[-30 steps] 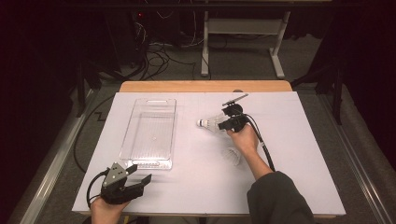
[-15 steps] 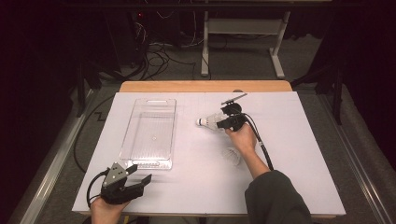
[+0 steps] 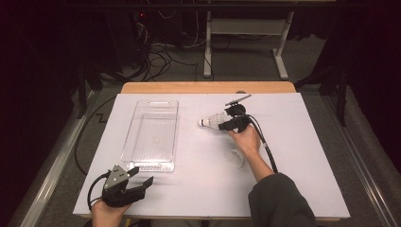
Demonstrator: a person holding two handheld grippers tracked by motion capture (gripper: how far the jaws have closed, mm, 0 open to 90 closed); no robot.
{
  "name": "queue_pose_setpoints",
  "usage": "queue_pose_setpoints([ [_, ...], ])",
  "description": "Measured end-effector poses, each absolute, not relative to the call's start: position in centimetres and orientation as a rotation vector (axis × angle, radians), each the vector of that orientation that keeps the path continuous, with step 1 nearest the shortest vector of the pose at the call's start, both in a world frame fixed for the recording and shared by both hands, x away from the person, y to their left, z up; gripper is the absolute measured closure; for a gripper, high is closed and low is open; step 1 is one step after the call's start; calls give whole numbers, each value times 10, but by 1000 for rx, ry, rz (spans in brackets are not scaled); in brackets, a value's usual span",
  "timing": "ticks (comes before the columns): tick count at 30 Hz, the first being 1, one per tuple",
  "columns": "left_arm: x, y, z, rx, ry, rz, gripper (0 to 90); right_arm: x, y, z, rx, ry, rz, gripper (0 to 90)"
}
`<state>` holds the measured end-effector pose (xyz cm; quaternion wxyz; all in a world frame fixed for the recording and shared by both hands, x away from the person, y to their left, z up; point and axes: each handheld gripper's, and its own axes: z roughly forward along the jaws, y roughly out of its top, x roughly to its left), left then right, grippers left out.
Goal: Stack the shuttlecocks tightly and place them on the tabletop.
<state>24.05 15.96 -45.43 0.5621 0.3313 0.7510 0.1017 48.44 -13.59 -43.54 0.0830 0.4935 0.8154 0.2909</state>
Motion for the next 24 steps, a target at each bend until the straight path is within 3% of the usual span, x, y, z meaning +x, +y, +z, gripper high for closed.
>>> queue_pose_setpoints([
  [12, 241, 160, -454, 780, 1767, 242, 352, 482, -141, -432, 1472, 2426, 863, 573],
  [24, 241, 159, -455, 778, 1773, 237, 352, 478, -142, -430, 1462, 2428, 862, 559],
])
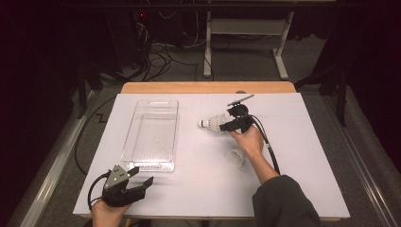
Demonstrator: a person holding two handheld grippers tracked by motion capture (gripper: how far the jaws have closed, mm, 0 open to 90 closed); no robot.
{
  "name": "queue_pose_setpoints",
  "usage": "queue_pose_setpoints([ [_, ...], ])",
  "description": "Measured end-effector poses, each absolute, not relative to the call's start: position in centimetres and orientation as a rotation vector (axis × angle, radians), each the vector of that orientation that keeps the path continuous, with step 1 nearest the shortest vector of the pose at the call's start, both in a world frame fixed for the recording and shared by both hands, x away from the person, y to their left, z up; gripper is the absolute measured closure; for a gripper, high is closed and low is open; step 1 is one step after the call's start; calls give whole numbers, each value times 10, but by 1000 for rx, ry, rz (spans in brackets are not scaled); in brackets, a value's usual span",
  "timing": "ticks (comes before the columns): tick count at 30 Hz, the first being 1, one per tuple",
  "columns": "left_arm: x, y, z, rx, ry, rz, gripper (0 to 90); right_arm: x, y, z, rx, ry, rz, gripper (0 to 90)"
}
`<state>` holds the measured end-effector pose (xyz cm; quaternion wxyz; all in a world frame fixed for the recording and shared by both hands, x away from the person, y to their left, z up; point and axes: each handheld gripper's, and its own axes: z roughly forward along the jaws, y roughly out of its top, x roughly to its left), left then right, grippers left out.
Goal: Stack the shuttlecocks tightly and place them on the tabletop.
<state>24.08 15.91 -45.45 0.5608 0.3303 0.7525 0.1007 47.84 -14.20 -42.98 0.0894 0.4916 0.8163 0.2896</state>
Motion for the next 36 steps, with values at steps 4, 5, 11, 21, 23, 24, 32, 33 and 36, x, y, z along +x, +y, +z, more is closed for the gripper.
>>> queue_pose_setpoints([
  [4, 241, 159, -455, 782, 1771, 239, 352, 478, -144, -428, 1461, 2428, 860, 558],
  [5, 241, 159, -455, 782, 1772, 239, 352, 477, -144, -428, 1464, 2428, 860, 558],
  [11, 241, 159, -455, 781, 1772, 239, 352, 476, -146, -427, 1464, 2424, 865, 557],
  [21, 241, 159, -455, 780, 1774, 242, 352, 473, -146, -428, 1460, 2429, 866, 552],
  [23, 241, 159, -455, 781, 1773, 240, 352, 473, -145, -427, 1459, 2432, 866, 552],
  [24, 241, 159, -455, 782, 1772, 241, 353, 473, -145, -427, 1456, 2432, 867, 552],
  [32, 241, 159, -455, 781, 1772, 240, 352, 471, -146, -426, 1458, 2434, 865, 552],
  [33, 241, 159, -455, 782, 1772, 240, 352, 471, -146, -426, 1459, 2433, 863, 552],
  [36, 241, 159, -455, 782, 1771, 241, 352, 471, -147, -427, 1459, 2429, 871, 552],
])
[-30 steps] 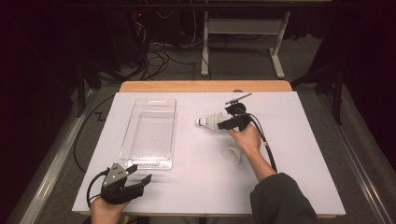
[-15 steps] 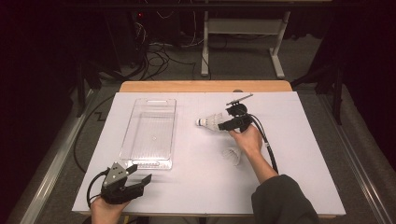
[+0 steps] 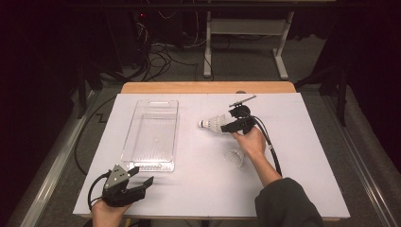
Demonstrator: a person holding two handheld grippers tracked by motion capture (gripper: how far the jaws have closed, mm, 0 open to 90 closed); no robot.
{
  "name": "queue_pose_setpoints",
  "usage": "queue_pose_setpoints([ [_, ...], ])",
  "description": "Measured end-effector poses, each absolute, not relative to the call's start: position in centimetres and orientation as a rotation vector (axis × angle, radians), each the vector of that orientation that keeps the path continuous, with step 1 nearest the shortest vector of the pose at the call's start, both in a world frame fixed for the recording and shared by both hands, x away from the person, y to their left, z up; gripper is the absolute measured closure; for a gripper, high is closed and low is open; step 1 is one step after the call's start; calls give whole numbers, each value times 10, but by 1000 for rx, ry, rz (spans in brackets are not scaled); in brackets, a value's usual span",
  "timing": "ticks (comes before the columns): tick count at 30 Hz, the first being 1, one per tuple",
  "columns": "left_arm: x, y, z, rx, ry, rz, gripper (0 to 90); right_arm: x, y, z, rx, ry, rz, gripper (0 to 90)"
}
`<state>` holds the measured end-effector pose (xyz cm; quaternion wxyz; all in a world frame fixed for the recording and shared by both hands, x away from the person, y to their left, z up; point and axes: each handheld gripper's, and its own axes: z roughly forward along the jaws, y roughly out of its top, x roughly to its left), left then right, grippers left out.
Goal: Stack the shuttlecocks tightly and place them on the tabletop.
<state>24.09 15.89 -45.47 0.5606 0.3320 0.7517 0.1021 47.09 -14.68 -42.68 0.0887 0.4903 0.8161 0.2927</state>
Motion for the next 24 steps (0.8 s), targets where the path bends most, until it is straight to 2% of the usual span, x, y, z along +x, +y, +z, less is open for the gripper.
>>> queue_pose_setpoints([
  [24, 241, 159, -455, 791, 1766, 244, 352, 462, -156, -420, 1449, 2419, 890, 552],
])
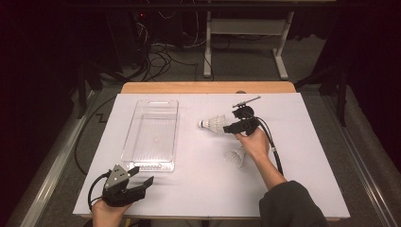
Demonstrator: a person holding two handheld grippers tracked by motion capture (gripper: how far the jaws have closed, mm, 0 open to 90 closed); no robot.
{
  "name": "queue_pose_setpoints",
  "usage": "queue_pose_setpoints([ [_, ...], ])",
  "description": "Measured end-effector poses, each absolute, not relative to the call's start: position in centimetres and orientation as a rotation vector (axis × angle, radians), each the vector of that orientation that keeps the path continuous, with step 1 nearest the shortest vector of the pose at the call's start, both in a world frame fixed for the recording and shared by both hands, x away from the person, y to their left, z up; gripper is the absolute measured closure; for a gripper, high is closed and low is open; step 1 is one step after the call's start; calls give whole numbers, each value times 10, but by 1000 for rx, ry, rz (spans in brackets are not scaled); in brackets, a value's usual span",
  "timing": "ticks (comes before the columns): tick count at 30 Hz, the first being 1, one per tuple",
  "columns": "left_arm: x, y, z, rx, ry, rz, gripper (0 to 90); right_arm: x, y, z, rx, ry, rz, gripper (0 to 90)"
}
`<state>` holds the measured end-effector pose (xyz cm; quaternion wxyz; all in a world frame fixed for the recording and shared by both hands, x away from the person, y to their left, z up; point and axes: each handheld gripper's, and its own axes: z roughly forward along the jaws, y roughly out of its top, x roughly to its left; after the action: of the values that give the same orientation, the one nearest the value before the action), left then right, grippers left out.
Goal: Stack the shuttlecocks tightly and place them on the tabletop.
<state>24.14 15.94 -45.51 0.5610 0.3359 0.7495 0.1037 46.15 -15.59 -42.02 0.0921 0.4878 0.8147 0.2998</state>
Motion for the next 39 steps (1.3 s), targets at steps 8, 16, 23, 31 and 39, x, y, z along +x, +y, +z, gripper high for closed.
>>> queue_pose_setpoints([
  [8, 242, 159, -455, 792, 1768, 240, 352, 455, -162, -414, 1433, 2409, 879, 553],
  [16, 241, 159, -454, 783, 1771, 239, 353, 448, -169, -408, 1423, 2401, 874, 554],
  [23, 241, 158, -455, 788, 1770, 241, 352, 437, -173, -403, 1407, 2400, 872, 554],
  [31, 242, 158, -455, 784, 1770, 247, 353, 426, -180, -399, 1389, 2406, 876, 556],
  [39, 241, 158, -454, 777, 1774, 238, 353, 412, -188, -395, 1379, 2409, 875, 561],
])
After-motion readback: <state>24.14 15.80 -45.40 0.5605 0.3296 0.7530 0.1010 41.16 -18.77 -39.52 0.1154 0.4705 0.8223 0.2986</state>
